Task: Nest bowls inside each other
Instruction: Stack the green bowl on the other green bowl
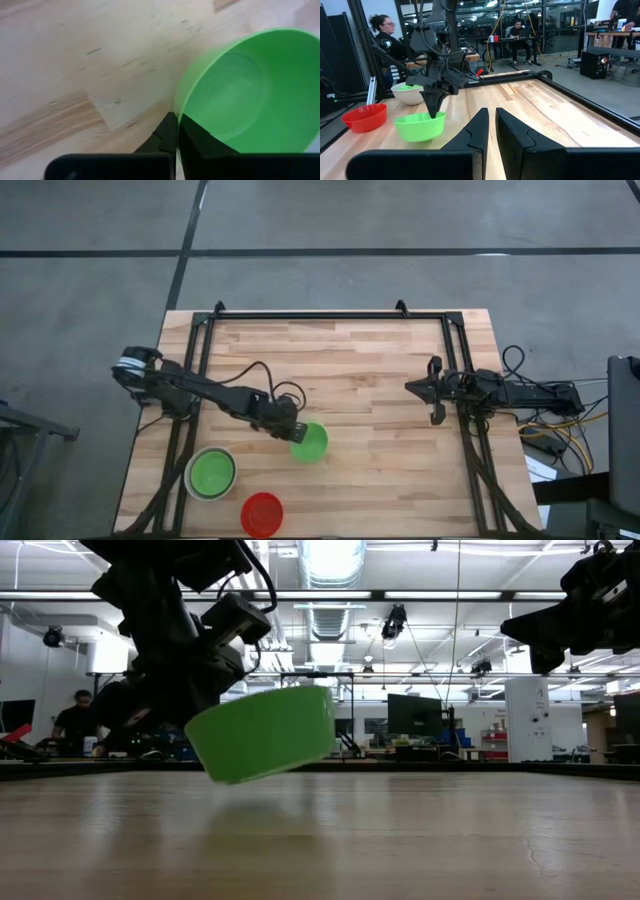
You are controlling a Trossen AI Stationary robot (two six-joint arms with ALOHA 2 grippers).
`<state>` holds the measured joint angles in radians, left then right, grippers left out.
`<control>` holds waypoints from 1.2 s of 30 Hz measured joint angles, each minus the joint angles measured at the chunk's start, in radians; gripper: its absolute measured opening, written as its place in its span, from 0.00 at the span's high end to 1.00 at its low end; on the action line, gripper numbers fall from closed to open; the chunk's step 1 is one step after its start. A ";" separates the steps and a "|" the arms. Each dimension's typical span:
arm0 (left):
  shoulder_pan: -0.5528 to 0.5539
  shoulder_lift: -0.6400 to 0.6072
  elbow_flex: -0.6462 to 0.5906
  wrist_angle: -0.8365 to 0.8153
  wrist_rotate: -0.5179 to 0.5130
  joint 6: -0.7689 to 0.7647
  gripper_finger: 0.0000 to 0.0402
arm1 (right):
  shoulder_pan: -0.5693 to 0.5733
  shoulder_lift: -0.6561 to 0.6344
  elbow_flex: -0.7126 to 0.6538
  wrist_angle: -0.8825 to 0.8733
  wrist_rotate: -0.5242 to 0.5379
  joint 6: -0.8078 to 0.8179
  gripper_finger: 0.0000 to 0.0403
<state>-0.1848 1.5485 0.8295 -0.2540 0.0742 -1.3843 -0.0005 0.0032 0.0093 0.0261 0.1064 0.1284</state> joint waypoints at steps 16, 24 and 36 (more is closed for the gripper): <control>0.000 -0.129 0.001 -0.022 -0.012 0.198 0.99 | 0.000 0.000 0.000 0.000 0.000 0.002 0.92; -0.003 -0.195 0.001 -0.048 -0.012 0.345 0.99 | 0.000 0.000 0.000 0.000 0.000 0.000 0.92; -0.033 -0.280 0.000 -0.118 -0.031 0.481 0.99 | 0.000 -0.001 0.000 0.000 0.000 0.001 0.92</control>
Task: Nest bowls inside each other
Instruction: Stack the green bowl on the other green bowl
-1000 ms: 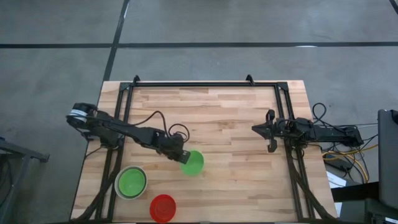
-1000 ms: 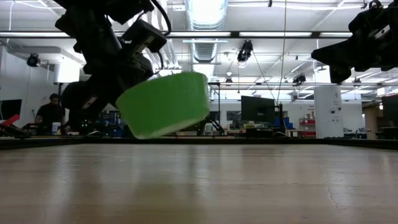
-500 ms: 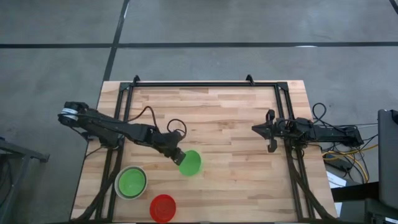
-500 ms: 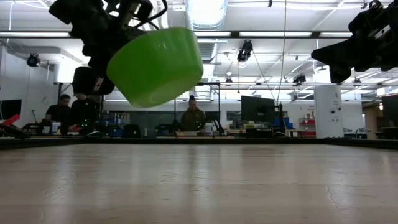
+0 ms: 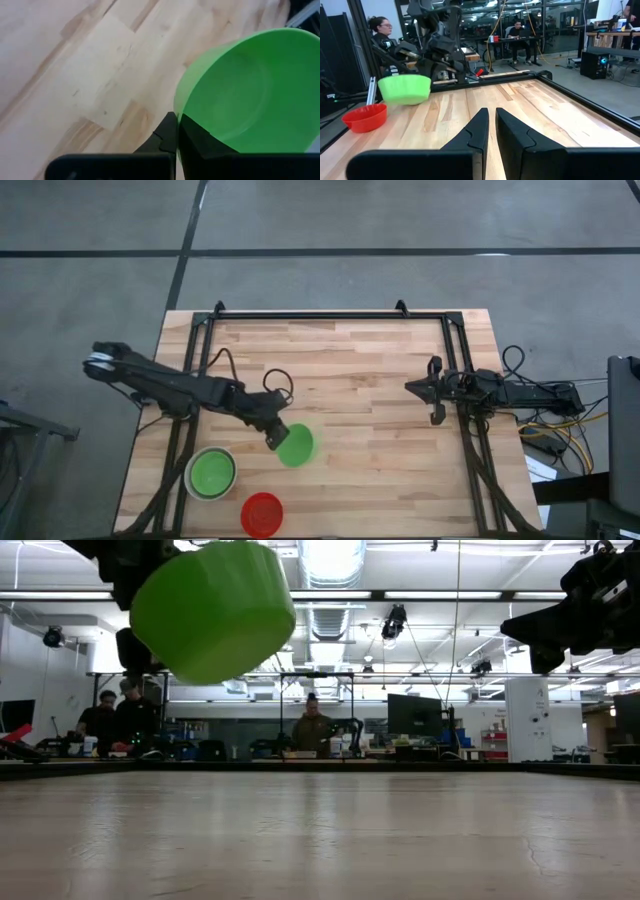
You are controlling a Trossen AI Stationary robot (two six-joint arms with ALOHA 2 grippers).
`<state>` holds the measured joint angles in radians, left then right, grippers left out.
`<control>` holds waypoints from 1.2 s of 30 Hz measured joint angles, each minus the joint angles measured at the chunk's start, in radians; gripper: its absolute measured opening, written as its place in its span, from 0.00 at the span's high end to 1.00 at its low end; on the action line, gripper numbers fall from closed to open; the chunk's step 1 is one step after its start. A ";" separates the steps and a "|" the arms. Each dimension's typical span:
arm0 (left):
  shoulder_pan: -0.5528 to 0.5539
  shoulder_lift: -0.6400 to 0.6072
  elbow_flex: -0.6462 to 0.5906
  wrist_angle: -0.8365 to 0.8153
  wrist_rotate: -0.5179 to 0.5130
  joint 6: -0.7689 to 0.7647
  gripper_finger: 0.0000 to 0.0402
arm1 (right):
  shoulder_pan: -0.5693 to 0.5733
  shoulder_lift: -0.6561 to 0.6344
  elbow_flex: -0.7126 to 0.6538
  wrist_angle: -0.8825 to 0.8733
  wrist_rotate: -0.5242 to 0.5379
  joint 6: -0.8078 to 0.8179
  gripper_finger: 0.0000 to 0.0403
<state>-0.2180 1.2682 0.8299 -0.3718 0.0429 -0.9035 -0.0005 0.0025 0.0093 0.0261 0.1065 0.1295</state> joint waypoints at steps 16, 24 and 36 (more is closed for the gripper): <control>-0.139 -0.127 0.000 -0.043 -0.114 0.112 0.99 | 0.000 0.000 0.000 0.000 0.000 0.000 0.92; -0.188 -0.165 0.000 -0.117 -0.121 0.117 0.99 | 0.000 0.000 0.000 0.000 0.000 0.000 0.92; -0.215 -0.261 0.000 -0.251 -0.107 0.106 0.99 | 0.000 0.000 0.000 0.000 0.000 -0.001 0.92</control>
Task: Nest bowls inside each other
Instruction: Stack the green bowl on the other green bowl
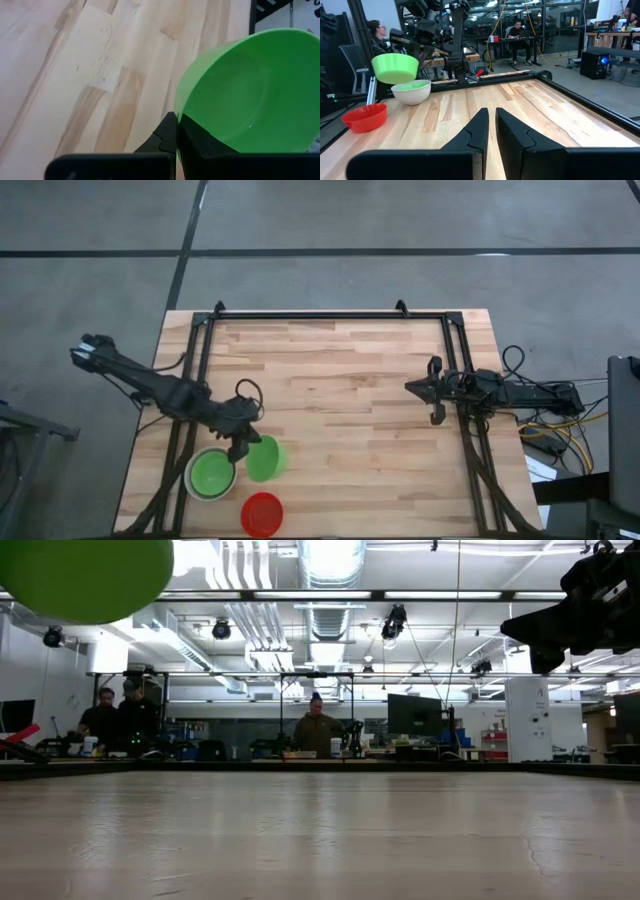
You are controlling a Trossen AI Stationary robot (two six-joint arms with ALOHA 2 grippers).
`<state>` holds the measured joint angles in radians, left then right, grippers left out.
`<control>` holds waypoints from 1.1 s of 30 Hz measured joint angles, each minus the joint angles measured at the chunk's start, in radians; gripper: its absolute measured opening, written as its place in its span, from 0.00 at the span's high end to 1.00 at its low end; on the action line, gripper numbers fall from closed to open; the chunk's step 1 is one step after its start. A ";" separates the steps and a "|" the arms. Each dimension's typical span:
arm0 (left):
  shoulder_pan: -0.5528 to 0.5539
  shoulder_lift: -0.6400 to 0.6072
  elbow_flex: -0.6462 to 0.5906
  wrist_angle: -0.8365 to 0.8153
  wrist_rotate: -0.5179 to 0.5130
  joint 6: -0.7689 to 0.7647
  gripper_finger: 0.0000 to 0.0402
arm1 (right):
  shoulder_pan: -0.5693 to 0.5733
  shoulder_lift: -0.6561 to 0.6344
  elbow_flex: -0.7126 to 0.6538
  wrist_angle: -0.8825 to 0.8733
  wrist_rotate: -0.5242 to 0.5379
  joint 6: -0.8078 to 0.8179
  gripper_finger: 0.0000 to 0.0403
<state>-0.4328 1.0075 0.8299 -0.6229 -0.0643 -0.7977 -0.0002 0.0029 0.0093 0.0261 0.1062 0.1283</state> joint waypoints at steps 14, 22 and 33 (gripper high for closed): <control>-0.072 -0.062 0.000 -0.148 0.000 -0.072 0.99 | 0.000 0.000 0.000 0.000 0.000 0.000 0.92; -0.106 -0.078 0.000 -0.193 -0.026 -0.108 0.99 | 0.000 0.000 0.000 0.000 0.000 0.001 0.92; -0.141 -0.091 0.000 -0.238 -0.047 -0.126 0.99 | 0.000 0.000 0.000 0.000 0.000 0.000 0.92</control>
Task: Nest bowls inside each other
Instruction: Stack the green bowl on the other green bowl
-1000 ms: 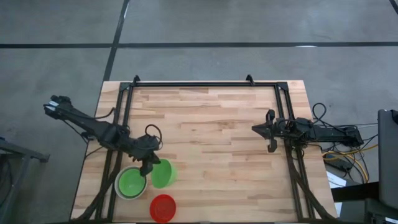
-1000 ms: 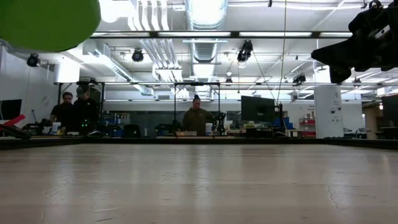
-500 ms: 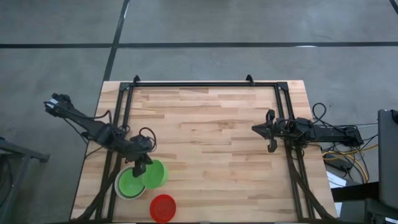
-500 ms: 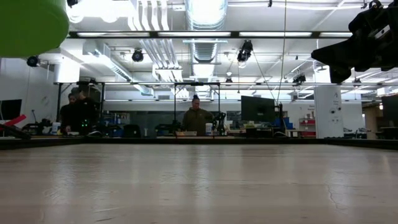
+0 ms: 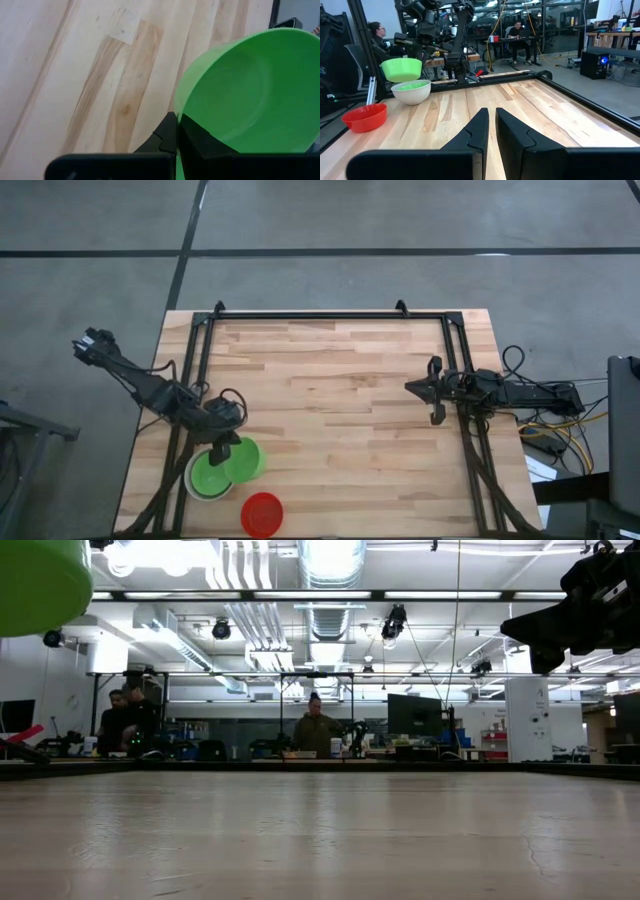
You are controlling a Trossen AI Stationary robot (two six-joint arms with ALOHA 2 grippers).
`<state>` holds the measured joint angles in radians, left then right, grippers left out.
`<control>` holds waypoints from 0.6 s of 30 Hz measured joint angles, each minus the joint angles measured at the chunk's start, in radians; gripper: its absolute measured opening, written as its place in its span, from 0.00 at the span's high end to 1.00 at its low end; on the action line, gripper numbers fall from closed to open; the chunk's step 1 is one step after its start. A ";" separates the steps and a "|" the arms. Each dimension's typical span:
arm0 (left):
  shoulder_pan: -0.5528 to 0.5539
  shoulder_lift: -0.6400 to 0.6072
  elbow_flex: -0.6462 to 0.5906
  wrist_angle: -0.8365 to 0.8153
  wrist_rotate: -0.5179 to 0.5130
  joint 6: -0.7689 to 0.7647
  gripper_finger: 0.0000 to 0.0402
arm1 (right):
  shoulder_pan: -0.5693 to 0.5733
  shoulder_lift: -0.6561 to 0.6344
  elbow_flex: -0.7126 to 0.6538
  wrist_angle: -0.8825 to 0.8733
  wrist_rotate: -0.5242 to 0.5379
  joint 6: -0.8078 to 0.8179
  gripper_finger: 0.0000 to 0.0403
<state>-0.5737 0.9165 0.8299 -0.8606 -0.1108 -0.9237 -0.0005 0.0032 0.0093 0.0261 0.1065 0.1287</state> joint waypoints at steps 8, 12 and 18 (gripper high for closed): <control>-0.084 0.008 0.000 0.016 -0.064 -0.011 0.99 | 0.000 0.000 0.000 0.000 0.000 0.001 0.92; -0.132 0.008 0.000 0.014 -0.106 -0.026 0.99 | 0.000 0.000 0.000 0.000 0.000 0.000 0.92; -0.189 -0.003 0.000 -0.015 -0.151 -0.090 0.99 | 0.000 0.000 0.000 0.000 0.000 0.001 0.92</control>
<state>-0.7628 0.9133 0.8299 -0.8753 -0.2620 -1.0142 -0.0006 0.0032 0.0093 0.0261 0.1065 0.1297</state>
